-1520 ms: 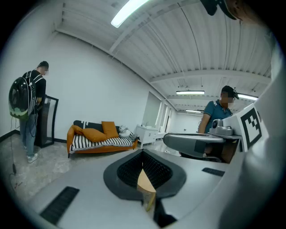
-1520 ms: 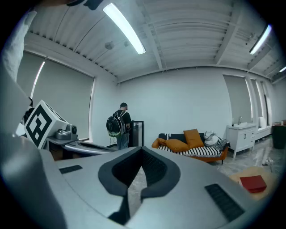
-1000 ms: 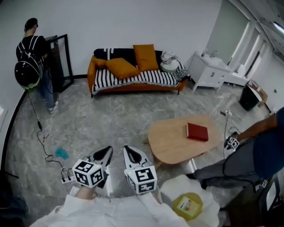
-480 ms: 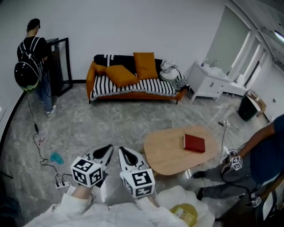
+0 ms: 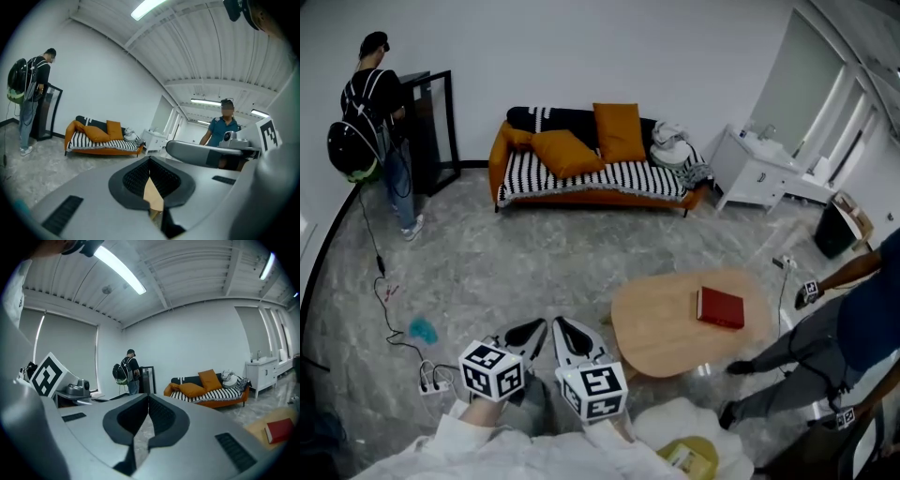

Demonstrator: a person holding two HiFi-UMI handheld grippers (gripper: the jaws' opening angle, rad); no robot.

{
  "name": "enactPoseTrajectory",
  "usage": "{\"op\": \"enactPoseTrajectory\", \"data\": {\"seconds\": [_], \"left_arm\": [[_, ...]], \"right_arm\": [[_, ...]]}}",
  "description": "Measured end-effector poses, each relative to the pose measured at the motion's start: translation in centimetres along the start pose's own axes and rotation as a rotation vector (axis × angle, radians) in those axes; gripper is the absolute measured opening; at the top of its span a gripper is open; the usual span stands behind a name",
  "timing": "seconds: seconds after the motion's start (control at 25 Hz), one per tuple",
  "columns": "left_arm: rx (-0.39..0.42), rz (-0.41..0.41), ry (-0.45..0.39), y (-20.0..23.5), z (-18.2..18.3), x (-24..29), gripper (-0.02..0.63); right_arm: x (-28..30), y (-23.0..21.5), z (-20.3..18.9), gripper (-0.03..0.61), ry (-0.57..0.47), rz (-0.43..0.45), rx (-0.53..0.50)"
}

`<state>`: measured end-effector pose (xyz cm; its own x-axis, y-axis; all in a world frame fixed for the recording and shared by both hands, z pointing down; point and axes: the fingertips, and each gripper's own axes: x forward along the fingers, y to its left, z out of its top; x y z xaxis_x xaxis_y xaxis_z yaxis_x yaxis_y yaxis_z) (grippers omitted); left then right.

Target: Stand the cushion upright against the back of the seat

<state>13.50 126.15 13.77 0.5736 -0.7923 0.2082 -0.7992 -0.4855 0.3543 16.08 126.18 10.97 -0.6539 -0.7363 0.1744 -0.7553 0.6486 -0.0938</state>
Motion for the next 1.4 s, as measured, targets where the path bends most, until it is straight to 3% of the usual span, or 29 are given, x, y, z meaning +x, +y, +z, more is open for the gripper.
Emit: {"op": "enactPoseTrajectory", "data": {"seconds": [0.72,1.08,1.4], "left_arm": [[0.045,-0.076,0.022,20.2,12.0,11.6,0.006],[0.033,-0.102,0.073,26.0,12.9,14.7,0.006],[0.015,-0.086,0.079,30.3,14.5,18.9,0.006]], "right_arm": [[23.6,-7.3,5.3,0.014,-0.016,-0.102,0.016],[29.7,-8.7,5.4,0.014,-0.001,-0.116,0.06],[34.9,-13.6,6.1,0.014,0.01,-0.141,0.064]]}}
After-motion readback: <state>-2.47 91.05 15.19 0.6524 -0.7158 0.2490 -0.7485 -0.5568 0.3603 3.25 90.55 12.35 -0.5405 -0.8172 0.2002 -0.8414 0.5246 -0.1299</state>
